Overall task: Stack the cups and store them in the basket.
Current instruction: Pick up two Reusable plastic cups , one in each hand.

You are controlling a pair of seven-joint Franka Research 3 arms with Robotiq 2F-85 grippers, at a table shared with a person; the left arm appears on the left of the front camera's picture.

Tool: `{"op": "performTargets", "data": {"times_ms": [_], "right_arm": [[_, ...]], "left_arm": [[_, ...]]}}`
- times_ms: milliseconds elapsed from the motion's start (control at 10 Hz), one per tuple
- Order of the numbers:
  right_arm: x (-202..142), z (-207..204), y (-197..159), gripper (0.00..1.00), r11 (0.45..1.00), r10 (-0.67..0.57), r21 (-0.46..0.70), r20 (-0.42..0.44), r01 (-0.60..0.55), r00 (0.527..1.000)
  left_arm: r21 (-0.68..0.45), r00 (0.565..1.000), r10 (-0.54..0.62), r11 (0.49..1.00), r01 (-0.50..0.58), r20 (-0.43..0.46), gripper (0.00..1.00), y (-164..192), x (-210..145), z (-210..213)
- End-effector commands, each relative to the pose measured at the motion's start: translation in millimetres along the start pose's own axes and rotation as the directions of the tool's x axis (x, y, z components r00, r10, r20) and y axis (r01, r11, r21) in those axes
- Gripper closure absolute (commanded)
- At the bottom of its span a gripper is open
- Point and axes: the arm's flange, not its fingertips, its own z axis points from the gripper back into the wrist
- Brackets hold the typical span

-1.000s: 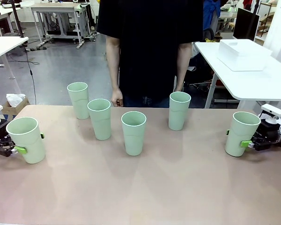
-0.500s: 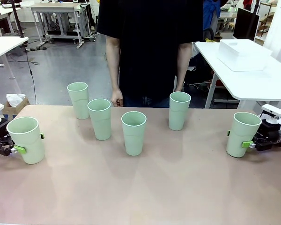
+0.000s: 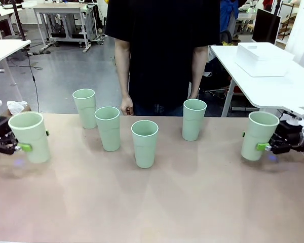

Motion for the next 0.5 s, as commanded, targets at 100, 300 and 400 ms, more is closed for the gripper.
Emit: {"op": "performTargets", "data": {"times_ms": [100,300,400], "right_arm": [[64,-45,24,0.16,0.993,-0.016,-0.121,0.035,0.020,0.999],[96,-76,38,0.16,0.979,0.034,-0.200,0.039,-0.026,0.999],[108,-89,43,0.16,0.975,0.047,-0.219,0.057,-0.033,0.997]], "left_arm": [[0.065,1.000,-0.023,0.998,0.023,-0.009,0.15,-16,61,-38],[0.146,0.999,-0.033,0.989,0.038,-0.040,0.15,-24,99,-72],[0.186,0.999,-0.034,0.982,0.040,-0.038,0.15,-24,116,-90]]}}
